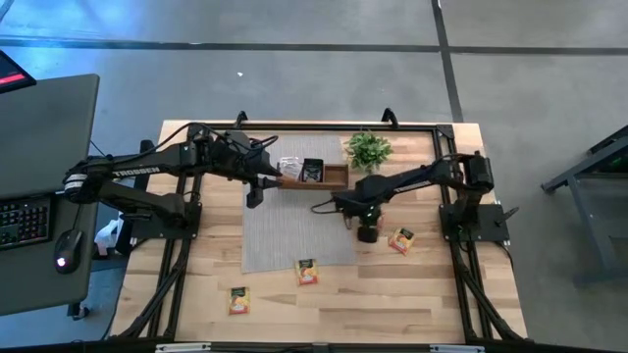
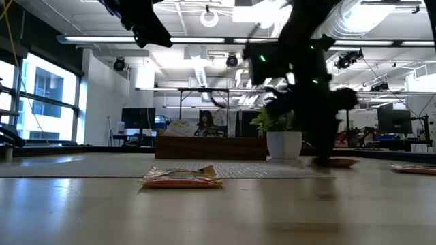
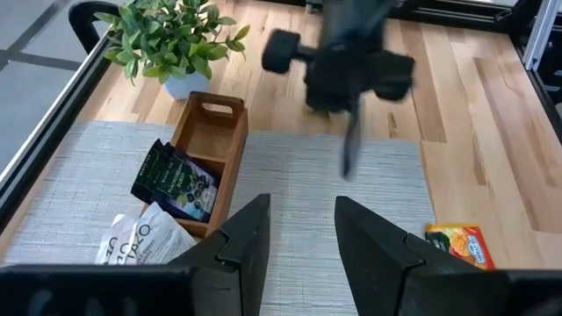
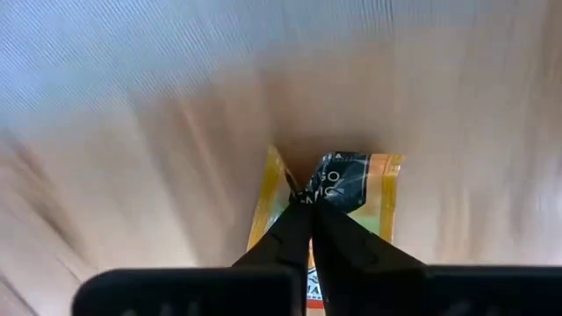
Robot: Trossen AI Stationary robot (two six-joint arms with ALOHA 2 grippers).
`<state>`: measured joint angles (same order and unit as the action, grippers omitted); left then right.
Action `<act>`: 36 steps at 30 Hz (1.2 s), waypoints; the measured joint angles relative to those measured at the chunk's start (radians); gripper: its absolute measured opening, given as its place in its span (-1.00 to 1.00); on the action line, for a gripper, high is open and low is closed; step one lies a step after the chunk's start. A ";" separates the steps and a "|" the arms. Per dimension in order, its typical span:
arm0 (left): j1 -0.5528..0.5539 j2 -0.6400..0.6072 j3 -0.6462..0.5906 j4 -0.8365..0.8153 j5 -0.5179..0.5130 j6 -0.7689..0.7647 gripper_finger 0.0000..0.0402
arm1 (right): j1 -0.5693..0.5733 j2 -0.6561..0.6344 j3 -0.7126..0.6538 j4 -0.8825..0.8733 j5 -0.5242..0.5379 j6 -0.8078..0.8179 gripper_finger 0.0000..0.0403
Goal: Pick & Place Tea
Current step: Put the orange tea bag in the right section of the brown wooden organizer
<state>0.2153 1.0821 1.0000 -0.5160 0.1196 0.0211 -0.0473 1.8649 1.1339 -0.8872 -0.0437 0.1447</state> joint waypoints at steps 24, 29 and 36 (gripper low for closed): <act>0.000 0.000 0.000 -0.001 0.002 0.009 -0.36 | -0.070 0.000 0.083 0.627 0.746 0.732 -0.99; 0.000 0.000 0.000 -0.003 0.002 0.026 -0.36 | -0.079 0.000 0.033 0.627 0.764 0.807 -0.99; 0.000 0.000 0.000 -0.003 0.001 0.027 -0.36 | -0.094 0.000 0.024 0.648 0.776 0.774 -0.96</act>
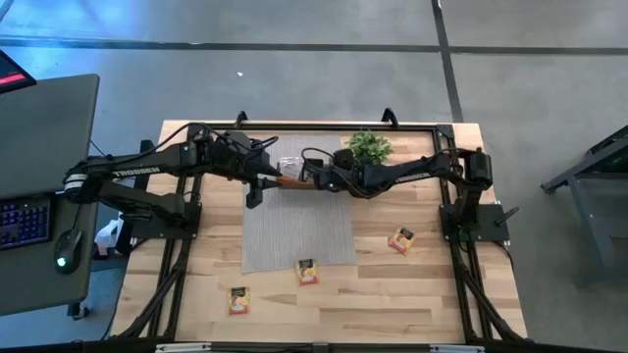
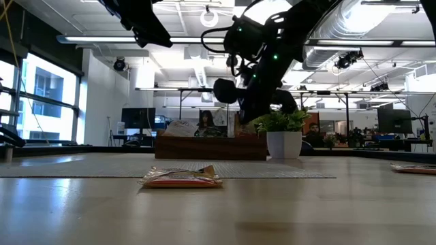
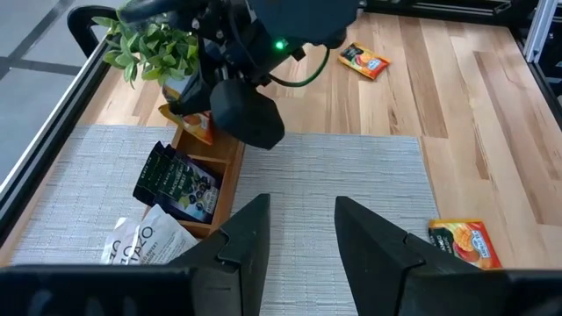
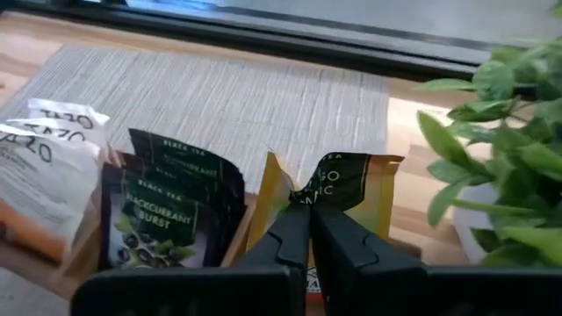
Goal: Pick & Place Tea
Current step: Put the orange tea bag in the right section of the brown wooden organizer
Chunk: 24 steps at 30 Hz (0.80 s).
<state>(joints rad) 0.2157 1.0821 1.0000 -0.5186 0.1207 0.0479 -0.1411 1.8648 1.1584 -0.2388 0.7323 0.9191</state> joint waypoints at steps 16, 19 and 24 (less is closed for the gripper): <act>0.000 0.000 0.000 0.000 0.000 -0.004 -0.36 | -0.010 0.000 0.000 0.119 -0.002 -0.148 -0.47; 0.000 0.000 0.000 0.000 0.000 -0.004 -0.36 | 0.014 -0.006 0.000 0.202 -0.074 -0.281 -0.47; 0.000 0.000 0.000 -0.010 0.000 -0.004 -0.36 | 0.095 -0.057 0.024 0.207 -0.091 -0.485 -0.53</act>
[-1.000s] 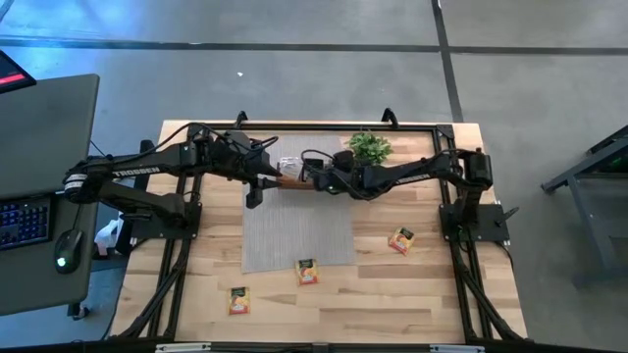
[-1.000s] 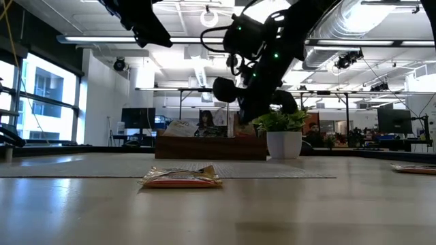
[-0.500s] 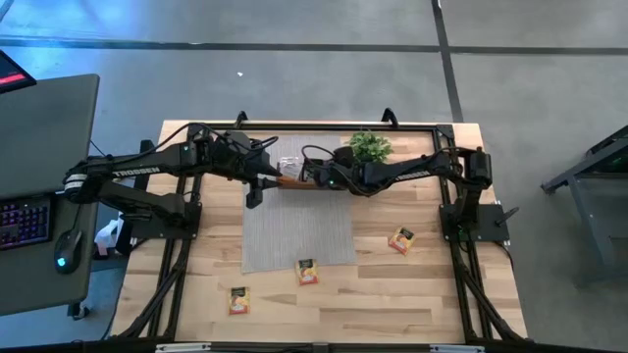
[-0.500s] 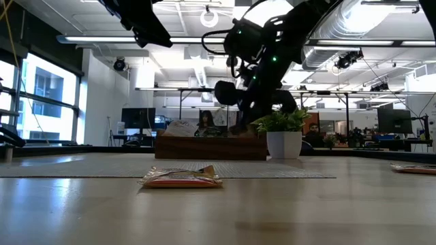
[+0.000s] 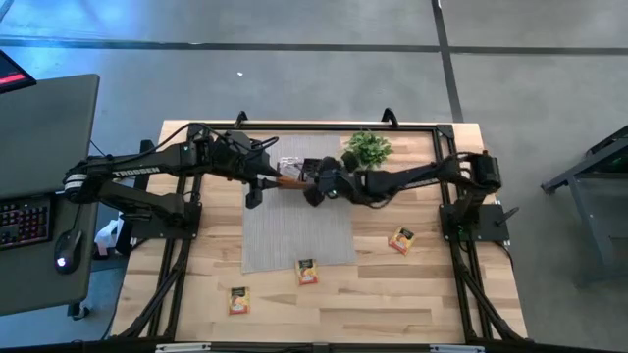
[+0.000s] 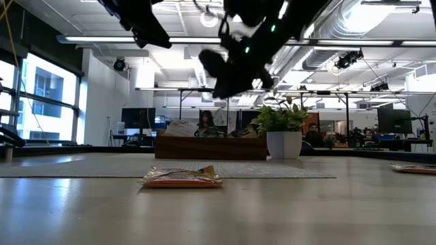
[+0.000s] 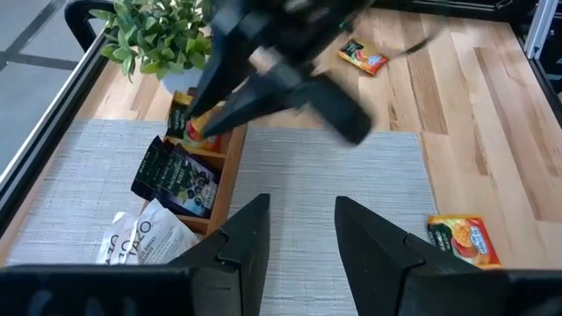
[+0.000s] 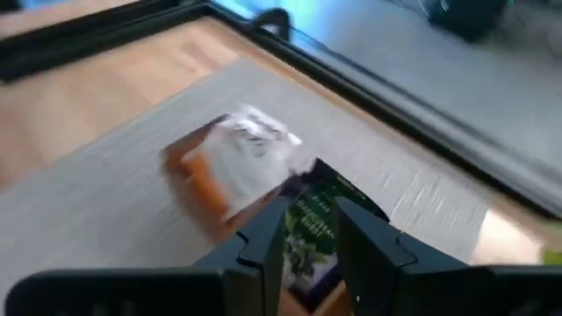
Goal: Pick & Place Tea
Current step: Put the orange tea bag in the right section of the brown wooden organizer
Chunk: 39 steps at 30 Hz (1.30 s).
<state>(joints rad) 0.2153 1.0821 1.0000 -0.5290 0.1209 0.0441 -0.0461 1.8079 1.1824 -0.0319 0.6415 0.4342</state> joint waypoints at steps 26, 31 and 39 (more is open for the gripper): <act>0.000 0.000 0.000 0.009 0.000 -0.030 -0.36 | 0.284 -0.238 -0.242 -1.153 -0.622 0.378 0.03; 0.000 0.000 0.000 0.012 0.000 -0.036 -0.36 | 0.236 -0.238 -0.359 -1.099 -0.670 0.378 -0.05; 0.000 0.000 0.000 0.012 0.000 -0.076 -0.36 | 0.167 -0.238 -0.420 -0.977 -0.675 0.308 -0.23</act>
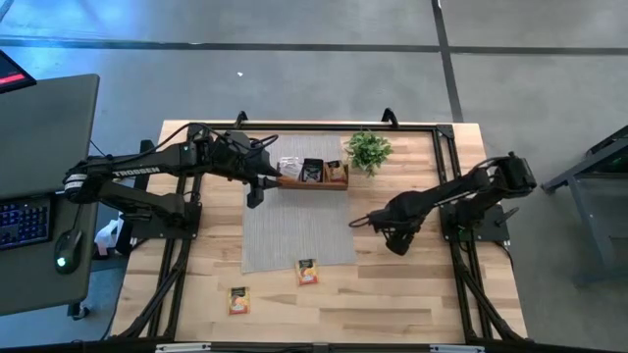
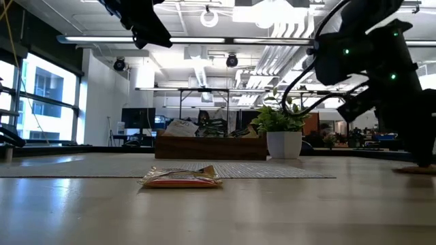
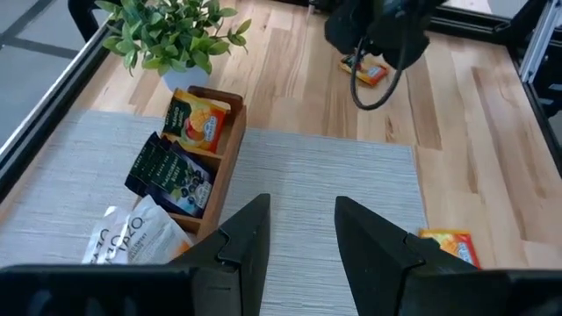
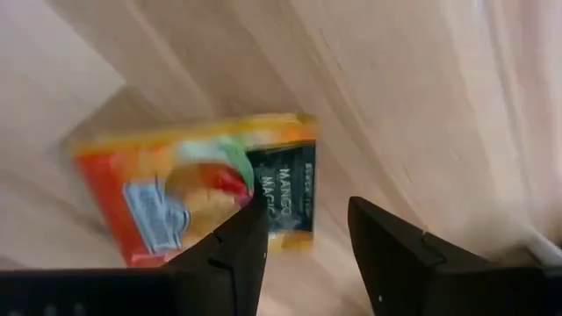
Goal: Pick & Place Tea
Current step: Put the orange tea bag in the right section of the brown wooden organizer
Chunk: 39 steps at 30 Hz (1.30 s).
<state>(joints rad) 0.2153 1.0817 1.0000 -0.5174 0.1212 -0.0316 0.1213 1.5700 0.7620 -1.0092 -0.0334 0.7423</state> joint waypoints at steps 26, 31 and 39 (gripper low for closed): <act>0.000 0.000 0.000 -0.004 -0.002 0.005 -0.36 | 0.004 -0.003 0.193 0.188 0.255 -0.141 -0.98; 0.000 0.000 0.000 -0.001 -0.004 0.008 -0.36 | -0.003 -0.005 0.284 0.453 0.602 -0.494 -0.98; 0.000 0.000 0.000 -0.003 0.000 0.008 -0.36 | -0.134 0.012 0.295 0.916 0.623 -1.114 -0.99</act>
<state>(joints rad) 0.2153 1.0817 1.0000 -0.5209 0.1207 -0.0238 -0.0129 1.5821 1.0569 -0.0934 0.5892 -0.3712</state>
